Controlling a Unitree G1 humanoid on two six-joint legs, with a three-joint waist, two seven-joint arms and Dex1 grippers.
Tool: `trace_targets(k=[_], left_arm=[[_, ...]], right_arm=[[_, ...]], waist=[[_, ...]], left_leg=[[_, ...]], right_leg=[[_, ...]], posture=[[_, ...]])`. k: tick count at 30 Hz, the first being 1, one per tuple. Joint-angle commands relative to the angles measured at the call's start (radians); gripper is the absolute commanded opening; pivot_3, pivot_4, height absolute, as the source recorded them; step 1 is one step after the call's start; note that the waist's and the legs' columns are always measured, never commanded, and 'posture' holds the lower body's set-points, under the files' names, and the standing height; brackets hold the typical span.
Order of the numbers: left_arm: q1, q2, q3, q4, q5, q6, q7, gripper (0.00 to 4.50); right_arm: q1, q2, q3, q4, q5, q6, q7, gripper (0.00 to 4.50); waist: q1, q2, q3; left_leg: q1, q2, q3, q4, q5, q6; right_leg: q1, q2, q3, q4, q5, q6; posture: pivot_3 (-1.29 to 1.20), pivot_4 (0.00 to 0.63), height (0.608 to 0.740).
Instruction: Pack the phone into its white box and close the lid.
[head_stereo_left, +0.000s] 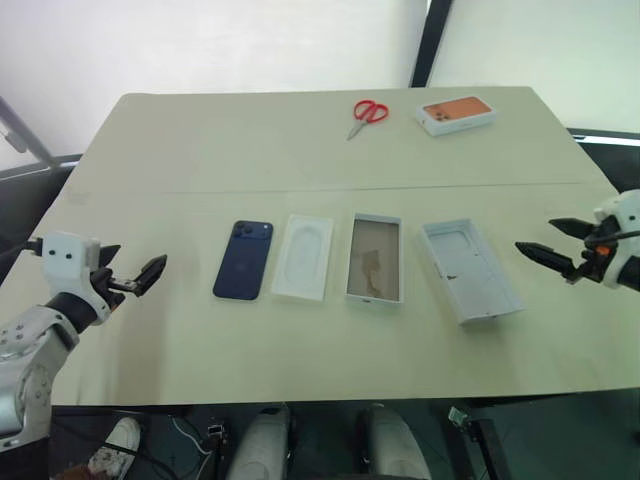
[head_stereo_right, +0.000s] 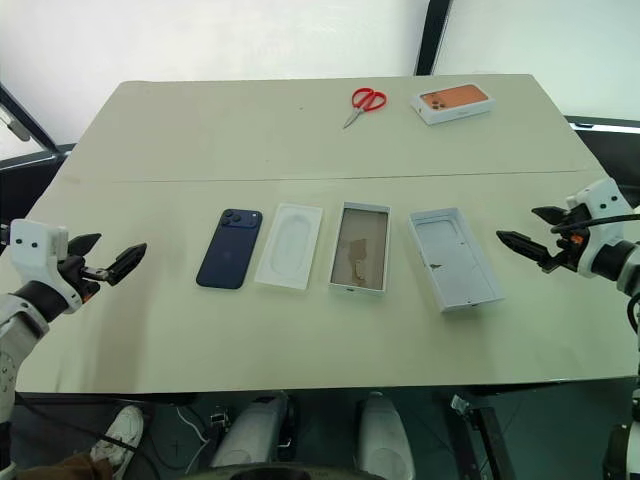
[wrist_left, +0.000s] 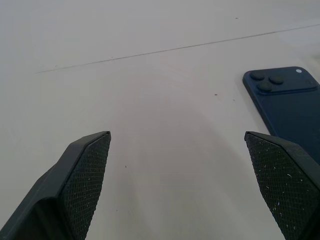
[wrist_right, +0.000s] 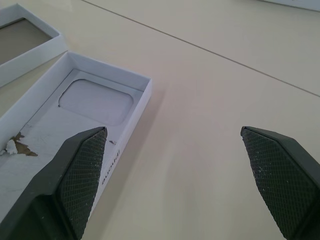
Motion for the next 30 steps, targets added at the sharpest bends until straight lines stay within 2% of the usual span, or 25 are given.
trace_targets(k=[1, 7, 14, 24, 26, 30], left_arm=[[-0.005, 0.003, 0.003, -0.041, -0.014, -0.002, 0.003, 4.50], [-0.024, -0.008, -0.009, -0.044, -0.016, -0.001, 0.014, 4.50], [-0.041, -0.044, -0.031, -0.065, -0.039, -0.008, 0.030, 4.50], [-0.150, -0.066, -0.145, 0.018, -0.024, -0.024, 0.016, 4.50], [-0.184, -0.087, -0.183, 0.025, -0.030, -0.021, 0.018, 4.50], [-0.213, -0.132, -0.242, -0.006, -0.019, -0.012, 0.048, 4.50]], right_arm=[[-0.013, -0.011, -0.010, -0.024, -0.001, -0.016, -0.010, 4.48], [-0.019, 0.010, 0.006, -0.053, -0.006, -0.016, -0.039, 4.48], [-0.073, 0.104, 0.031, -0.091, -0.061, -0.072, -0.219, 4.48], [-0.030, 0.254, 0.036, -0.377, -0.035, 0.028, -0.398, 4.48], [-0.039, 0.282, 0.077, -0.433, -0.086, 0.025, -0.452, 4.48], [-0.075, 0.360, 0.086, -0.489, -0.037, 0.063, -0.498, 4.48]], waist=[[0.001, 0.000, 0.000], [0.000, 0.000, 0.000], [0.000, 0.000, 0.000], [0.002, 0.000, 0.000], [-0.001, 0.001, 0.000], [-0.001, 0.000, 0.000]], left_leg=[[0.000, 0.000, 0.000, 0.000, 0.000, 0.000], [0.000, 0.000, 0.000, 0.000, 0.000, 0.000], [0.000, 0.000, 0.000, 0.000, 0.000, 0.000], [0.000, -0.001, 0.000, 0.001, 0.000, 0.000], [0.000, -0.001, 0.000, 0.001, 0.000, 0.000], [0.000, 0.000, 0.000, 0.001, 0.000, -0.001]], right_leg=[[0.000, 0.000, 0.000, 0.000, 0.000, 0.000], [0.000, 0.000, 0.000, 0.000, 0.000, 0.000], [0.000, 0.000, 0.000, 0.000, 0.000, 0.000], [0.000, 0.000, 0.000, 0.000, 0.000, 0.000], [0.000, 0.000, 0.000, 0.001, 0.000, 0.000], [0.000, 0.001, 0.000, 0.001, 0.000, 0.000]], posture=[[0.00, 0.150, 0.697], [0.00, 0.150, 0.697], [0.00, 0.150, 0.697], [0.00, 0.150, 0.697], [0.00, 0.150, 0.697], [0.00, 0.150, 0.697]])
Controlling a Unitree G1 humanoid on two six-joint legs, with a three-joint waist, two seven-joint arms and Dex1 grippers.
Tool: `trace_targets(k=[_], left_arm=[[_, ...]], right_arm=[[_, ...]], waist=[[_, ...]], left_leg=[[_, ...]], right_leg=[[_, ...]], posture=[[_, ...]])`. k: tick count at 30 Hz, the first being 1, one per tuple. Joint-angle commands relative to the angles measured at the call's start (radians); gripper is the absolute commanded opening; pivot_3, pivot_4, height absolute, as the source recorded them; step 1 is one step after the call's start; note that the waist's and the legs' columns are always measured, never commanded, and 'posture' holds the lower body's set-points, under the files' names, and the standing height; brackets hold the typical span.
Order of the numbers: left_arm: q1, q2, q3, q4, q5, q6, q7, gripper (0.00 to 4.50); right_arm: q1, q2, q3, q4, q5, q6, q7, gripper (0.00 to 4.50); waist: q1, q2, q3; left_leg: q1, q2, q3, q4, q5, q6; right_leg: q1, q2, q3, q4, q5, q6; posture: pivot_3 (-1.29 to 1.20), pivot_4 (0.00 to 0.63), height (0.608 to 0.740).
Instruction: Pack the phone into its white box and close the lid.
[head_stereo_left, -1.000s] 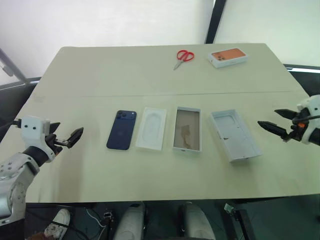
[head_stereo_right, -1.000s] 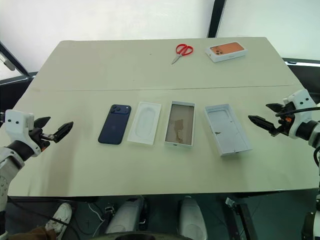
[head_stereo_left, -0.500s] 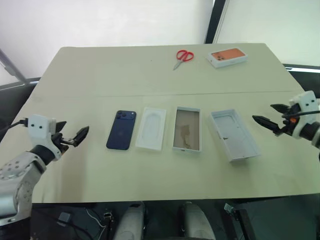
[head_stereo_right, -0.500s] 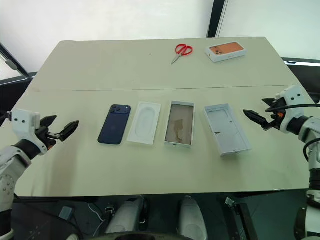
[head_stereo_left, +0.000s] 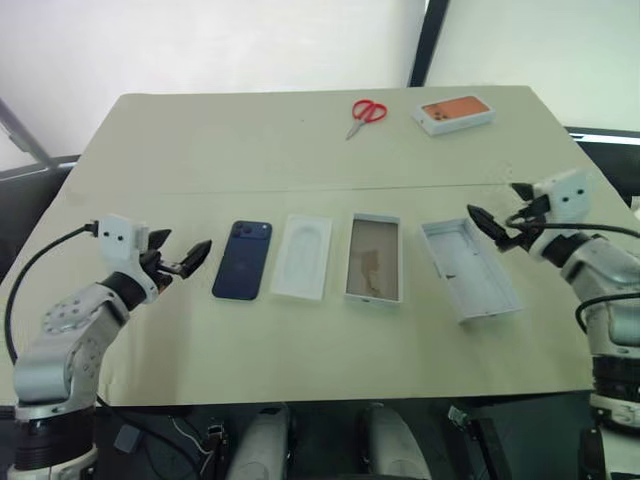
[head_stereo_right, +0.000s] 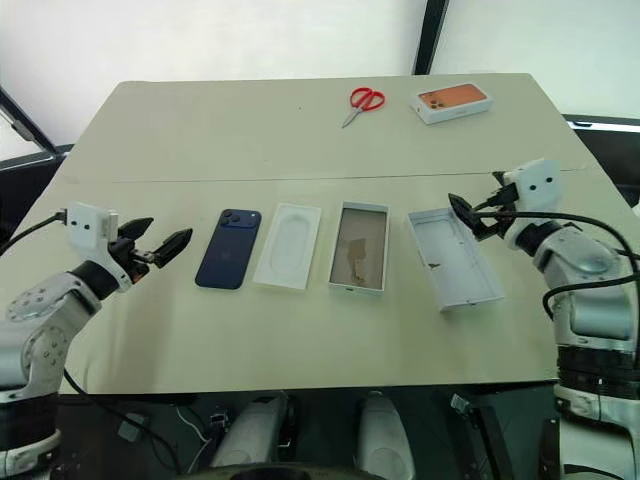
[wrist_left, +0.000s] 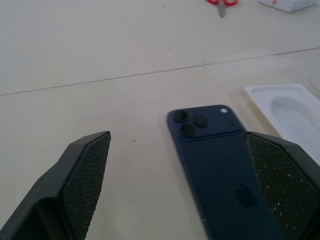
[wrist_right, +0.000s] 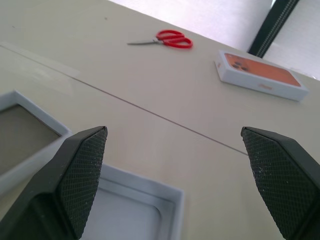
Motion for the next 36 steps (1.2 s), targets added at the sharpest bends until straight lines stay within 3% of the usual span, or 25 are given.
trace_targets(k=[1, 6, 8, 16, 21, 27, 36], left_arm=[[-0.017, -0.022, -0.022, -0.062, -0.005, 0.001, 0.028, 4.50], [-0.017, -0.049, -0.028, -0.106, -0.034, 0.039, 0.060, 4.50], [-0.021, -0.062, -0.044, -0.125, -0.046, 0.068, 0.076, 4.50], [-0.049, -0.098, -0.102, -0.169, -0.074, 0.181, 0.135, 4.50], [-0.120, -0.163, -0.110, -0.196, -0.177, 0.394, 0.231, 4.50], [-0.294, -0.294, -0.032, -0.123, -0.263, 0.713, 0.398, 4.50], [-0.409, -0.396, 0.043, -0.060, -0.246, 0.898, 0.475, 4.50]], right_arm=[[-0.051, 0.046, -0.012, -0.083, 0.063, 0.047, -0.040, 4.48], [-0.038, 0.017, 0.006, -0.219, 0.303, 0.269, 0.124, 4.48], [-0.011, -0.026, 0.047, -0.284, 0.333, 0.293, 0.203, 4.48], [0.038, -0.094, 0.170, -0.340, 0.263, 0.249, 0.281, 4.48], [0.053, -0.098, 0.239, -0.344, 0.192, 0.202, 0.298, 4.48], [0.055, -0.078, 0.291, -0.418, 0.200, 0.213, 0.300, 4.48], [0.067, -0.076, 0.282, -0.447, 0.211, 0.222, 0.288, 4.48]], waist=[[-0.001, 0.000, 0.000], [0.001, 0.000, 0.000], [0.003, 0.000, 0.000], [0.001, 0.000, 0.000], [0.002, 0.000, 0.000], [0.002, -0.001, 0.001], [0.001, -0.002, 0.001]], left_leg=[[0.000, 0.000, 0.000, 0.000, 0.000, 0.000], [0.000, 0.000, 0.000, 0.000, 0.000, 0.000], [0.000, 0.000, 0.000, 0.000, -0.001, 0.001], [0.000, 0.000, 0.000, 0.000, -0.001, 0.001], [0.000, 0.000, -0.001, 0.001, -0.001, 0.001], [0.000, -0.001, -0.001, 0.002, -0.001, 0.001], [0.000, 0.000, -0.001, 0.002, 0.002, -0.003]], right_leg=[[0.000, 0.000, 0.000, 0.000, 0.000, 0.000], [0.000, 0.000, 0.000, 0.000, 0.000, 0.000], [0.000, 0.000, 0.000, -0.001, 0.000, 0.000], [0.001, 0.000, 0.000, -0.001, 0.000, 0.000], [0.001, 0.000, 0.000, -0.001, 0.000, 0.000], [0.001, 0.001, 0.000, 0.000, 0.000, 0.000], [0.001, 0.001, 0.000, 0.000, 0.000, 0.000]], posture=[[0.00, 0.150, 0.697], [0.00, 0.150, 0.697], [0.00, 0.150, 0.697], [0.00, 0.150, 0.697], [0.00, 0.150, 0.697], [0.00, 0.150, 0.697], [0.00, 0.150, 0.697]])
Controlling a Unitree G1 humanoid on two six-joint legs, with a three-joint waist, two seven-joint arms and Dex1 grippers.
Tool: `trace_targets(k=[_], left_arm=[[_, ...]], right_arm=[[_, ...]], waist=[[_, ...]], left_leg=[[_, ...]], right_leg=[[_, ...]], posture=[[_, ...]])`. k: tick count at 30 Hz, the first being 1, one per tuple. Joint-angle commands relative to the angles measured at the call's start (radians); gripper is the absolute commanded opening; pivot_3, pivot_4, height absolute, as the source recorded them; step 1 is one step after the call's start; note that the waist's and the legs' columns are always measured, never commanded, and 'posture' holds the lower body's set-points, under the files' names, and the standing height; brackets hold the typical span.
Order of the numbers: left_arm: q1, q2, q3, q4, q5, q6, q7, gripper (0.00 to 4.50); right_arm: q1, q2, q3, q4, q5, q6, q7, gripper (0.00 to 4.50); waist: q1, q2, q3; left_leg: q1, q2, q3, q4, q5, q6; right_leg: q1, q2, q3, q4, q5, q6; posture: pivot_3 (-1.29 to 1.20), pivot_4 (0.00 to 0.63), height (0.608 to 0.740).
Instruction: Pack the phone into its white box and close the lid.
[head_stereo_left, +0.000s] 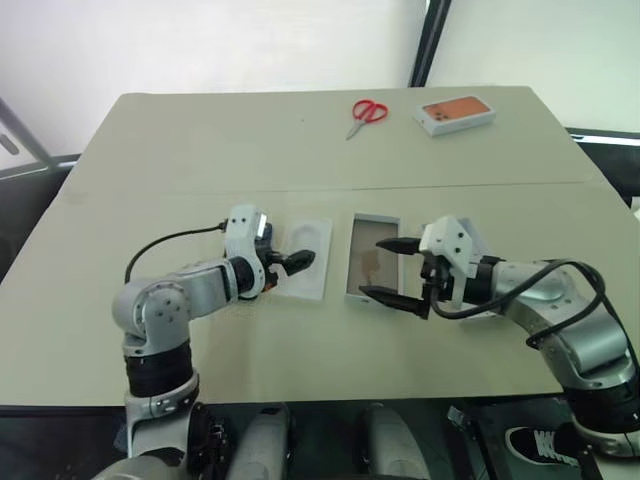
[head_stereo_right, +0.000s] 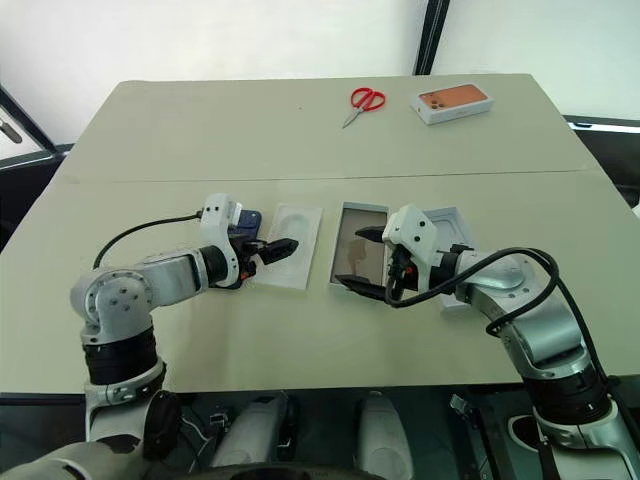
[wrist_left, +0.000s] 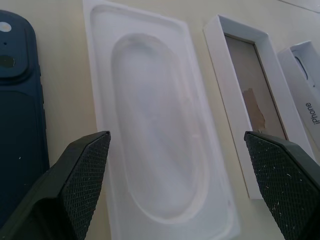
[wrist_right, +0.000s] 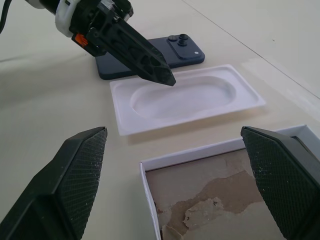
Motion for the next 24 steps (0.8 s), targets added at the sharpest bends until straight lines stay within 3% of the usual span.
trace_targets(k=[1, 9, 17, 20, 24], left_arm=[[-0.046, -0.022, 0.053, 0.000, 0.014, 0.035, 0.020, 4.50], [-0.096, -0.044, 0.086, 0.044, 0.069, 0.114, 0.030, 4.50], [-0.099, -0.060, 0.098, 0.094, 0.004, 0.116, 0.057, 4.50], [-0.090, -0.062, 0.107, 0.108, -0.038, 0.116, 0.084, 3.67], [-0.086, -0.057, 0.120, 0.112, -0.068, 0.116, 0.118, 1.71]], right_arm=[[0.003, 0.001, -0.020, -0.047, 0.014, -0.003, -0.007, 4.48], [0.011, -0.007, -0.032, -0.066, 0.024, 0.007, -0.020, 4.48], [-0.002, -0.014, -0.030, -0.068, 0.024, 0.005, -0.013, 4.48], [-0.009, -0.015, -0.025, -0.061, 0.016, -0.003, -0.006, 4.50], [-0.010, -0.016, -0.021, -0.059, 0.011, -0.006, 0.000, 4.50]], waist=[[0.000, 0.000, 0.000], [0.002, 0.000, 0.000], [0.002, 0.000, 0.000], [0.002, 0.000, 0.000], [0.002, 0.000, 0.000]], left_leg=[[0.000, 0.000, 0.000, 0.000, 0.000, 0.000], [0.000, 0.000, 0.000, 0.000, 0.001, -0.002], [0.000, 0.000, 0.000, 0.000, 0.001, -0.002], [0.000, 0.000, 0.000, 0.000, 0.001, -0.002], [0.000, 0.000, 0.000, 0.000, 0.001, -0.002]], right_leg=[[0.000, 0.000, 0.000, 0.000, 0.000, 0.000], [0.000, 0.000, 0.000, 0.000, 0.000, 0.000], [0.000, 0.000, 0.000, 0.000, 0.000, 0.000], [0.000, 0.000, 0.000, 0.000, 0.000, 0.000], [0.000, -0.001, 0.000, 0.000, 0.000, 0.000]], posture=[[0.00, 0.150, 0.697], [0.00, 0.150, 0.697], [0.00, 0.150, 0.697], [0.00, 0.150, 0.697], [0.00, 0.150, 0.697]])
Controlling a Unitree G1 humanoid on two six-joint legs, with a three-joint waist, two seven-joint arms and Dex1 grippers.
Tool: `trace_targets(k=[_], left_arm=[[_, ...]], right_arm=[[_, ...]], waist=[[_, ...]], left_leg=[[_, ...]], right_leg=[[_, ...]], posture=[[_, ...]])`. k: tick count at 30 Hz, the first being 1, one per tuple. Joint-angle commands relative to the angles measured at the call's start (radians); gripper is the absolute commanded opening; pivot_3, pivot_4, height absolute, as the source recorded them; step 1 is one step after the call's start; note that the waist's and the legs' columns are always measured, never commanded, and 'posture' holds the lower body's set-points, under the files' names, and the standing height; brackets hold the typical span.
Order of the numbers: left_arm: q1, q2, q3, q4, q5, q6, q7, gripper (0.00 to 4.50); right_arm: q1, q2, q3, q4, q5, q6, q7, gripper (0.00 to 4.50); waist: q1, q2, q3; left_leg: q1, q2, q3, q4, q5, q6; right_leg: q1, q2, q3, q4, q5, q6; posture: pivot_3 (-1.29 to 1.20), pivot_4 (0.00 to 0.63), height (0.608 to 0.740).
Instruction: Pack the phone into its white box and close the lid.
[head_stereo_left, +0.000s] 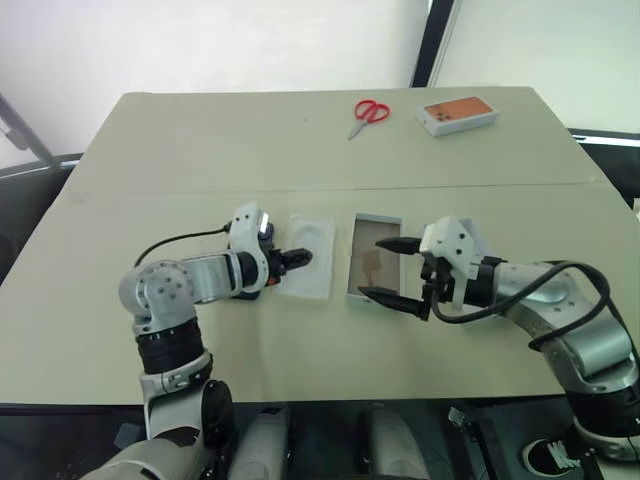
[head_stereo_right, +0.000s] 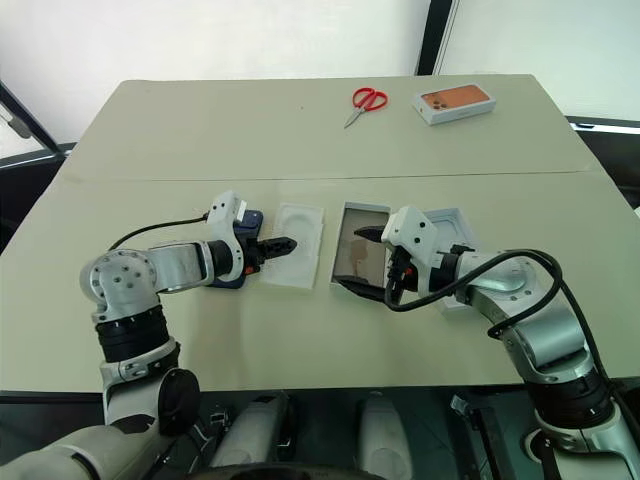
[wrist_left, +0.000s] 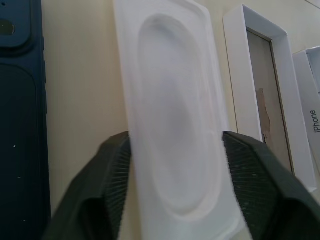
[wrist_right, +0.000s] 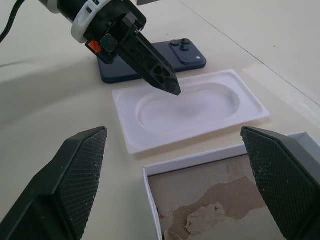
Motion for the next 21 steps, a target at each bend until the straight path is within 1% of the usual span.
trace_targets(k=[1, 2, 3, 4, 8, 12, 16, 19, 21], left_arm=[[-0.001, 0.009, 0.019, -0.011, -0.043, 0.008, 0.030, 1.11], [-0.003, 0.010, 0.026, -0.010, -0.049, 0.008, 0.038, 0.69], [-0.005, 0.011, 0.031, -0.009, -0.054, 0.008, 0.045, 0.11], [-0.006, 0.011, 0.034, -0.007, -0.059, 0.008, 0.051, 0.04], [-0.035, 0.012, 0.089, -0.016, -0.037, 0.008, 0.067, 0.04], [-0.060, -0.009, 0.170, -0.003, -0.066, 0.008, 0.064, 0.04], [-0.088, -0.035, 0.309, 0.015, -0.166, 0.008, 0.070, 0.04], [-0.096, -0.059, 0.321, 0.033, -0.262, 0.008, 0.085, 0.04], [-0.116, -0.108, 0.316, 0.055, -0.298, 0.008, 0.108, 0.04]], right_arm=[[-0.017, -0.010, -0.013, -0.033, 0.003, -0.015, 0.007, 4.50], [-0.016, -0.010, -0.012, -0.032, 0.002, -0.016, 0.008, 4.50], [-0.016, -0.009, -0.012, -0.031, 0.001, -0.016, 0.009, 4.50], [-0.016, -0.009, -0.011, -0.031, 0.001, -0.017, 0.009, 4.50], [-0.013, -0.004, -0.004, -0.030, -0.006, -0.021, 0.007, 4.50], [-0.010, -0.002, -0.005, -0.031, -0.009, -0.021, 0.006, 4.50], [-0.005, -0.004, -0.012, -0.031, -0.010, -0.020, 0.001, 4.50], [0.002, -0.012, -0.018, -0.017, -0.016, -0.024, 0.004, 4.50], [0.007, -0.021, -0.026, -0.002, -0.019, -0.025, 0.008, 4.50]], waist=[[0.000, 0.000, 0.000], [0.000, 0.000, 0.000], [0.000, 0.000, 0.000], [0.000, 0.000, 0.000], [0.000, 0.000, 0.000], [0.000, 0.000, 0.000], [0.000, 0.000, 0.000], [0.001, -0.001, 0.000], [0.010, -0.001, 0.000]], left_leg=[[0.000, 0.000, 0.000, 0.000, 0.000, 0.000], [0.000, 0.000, 0.000, 0.000, 0.000, 0.000], [0.000, 0.000, 0.000, 0.000, 0.000, 0.000], [0.000, 0.000, 0.000, 0.000, 0.000, 0.000], [0.000, 0.000, 0.000, 0.000, 0.000, 0.000], [0.000, 0.000, 0.000, 0.000, 0.000, 0.000], [0.000, 0.000, 0.000, 0.000, 0.000, 0.000], [0.000, 0.000, 0.000, 0.000, 0.000, 0.000], [0.000, 0.000, 0.000, 0.000, 0.000, 0.000]], right_leg=[[0.000, 0.000, 0.000, 0.000, 0.000, 0.000], [0.000, 0.000, 0.000, 0.000, 0.000, 0.000], [0.000, 0.000, 0.000, 0.000, 0.000, 0.000], [0.000, 0.000, 0.000, 0.000, 0.000, 0.000], [0.000, 0.000, 0.000, 0.000, 0.000, 0.000], [0.000, 0.000, 0.000, 0.000, 0.000, 0.000], [0.000, 0.000, 0.000, 0.000, 0.000, 0.000], [0.000, 0.000, 0.000, 0.000, 0.000, 0.000], [0.000, 0.000, 0.000, 0.000, 0.000, 0.000]], posture=[[0.00, 0.150, 0.697], [0.00, 0.150, 0.697], [0.00, 0.150, 0.697], [0.00, 0.150, 0.697], [0.00, 0.150, 0.697], [0.00, 0.150, 0.697], [0.00, 0.150, 0.697], [0.00, 0.150, 0.697], [0.00, 0.150, 0.697]])
